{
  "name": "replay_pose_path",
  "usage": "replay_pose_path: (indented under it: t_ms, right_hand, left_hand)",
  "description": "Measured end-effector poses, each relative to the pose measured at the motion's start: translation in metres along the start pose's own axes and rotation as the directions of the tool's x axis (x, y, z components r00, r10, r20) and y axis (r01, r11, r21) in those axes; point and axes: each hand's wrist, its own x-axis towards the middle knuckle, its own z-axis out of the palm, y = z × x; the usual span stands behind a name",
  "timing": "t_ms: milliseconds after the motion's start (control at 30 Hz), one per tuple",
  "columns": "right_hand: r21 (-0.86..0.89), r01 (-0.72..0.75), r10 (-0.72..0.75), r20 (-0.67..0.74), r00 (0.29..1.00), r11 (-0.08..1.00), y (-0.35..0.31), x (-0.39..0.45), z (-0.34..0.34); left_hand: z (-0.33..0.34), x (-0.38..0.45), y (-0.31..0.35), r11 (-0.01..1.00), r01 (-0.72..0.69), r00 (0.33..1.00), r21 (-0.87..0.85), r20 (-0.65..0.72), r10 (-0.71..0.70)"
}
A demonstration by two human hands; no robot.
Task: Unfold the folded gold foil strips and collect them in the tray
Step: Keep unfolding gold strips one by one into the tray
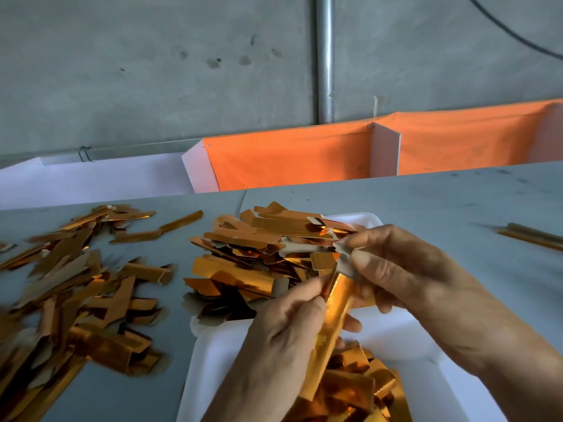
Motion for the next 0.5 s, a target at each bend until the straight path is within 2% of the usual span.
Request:
replay_pose_path:
  t_ms: [100,200,300,367,500]
  right_hand:
    - [-0.019,-0.031,0.032,0.043,0.999,0.999,0.000,0.002,0.002]
    - [-0.013,-0.039,0.039,0.021,0.999,0.999,0.002,0.003,0.002]
    - [0.045,-0.059,0.060,-0.025,0.998,0.997,0.003,0.003,0.002]
    - [0.131,-0.100,0.101,-0.002,0.995,0.986,0.003,0.003,0.001]
    - [0.206,-0.162,0.142,0.108,0.984,0.965,0.000,0.001,-0.002]
  left_hand:
    - [0.001,-0.006,0.003,0.997,-0.049,0.997,0.052,0.064,0.045]
    - [0.002,-0.012,0.005,0.979,-0.136,0.990,0.151,0.052,0.130]
    - [0.006,-0.014,0.003,0.885,-0.221,0.966,0.410,-0.035,0.257]
    - [0.009,-0.013,0.002,0.806,-0.252,0.939,0.536,-0.066,0.338]
    - [0.008,-0.012,0.000,0.768,-0.317,0.910,0.557,-0.049,0.411]
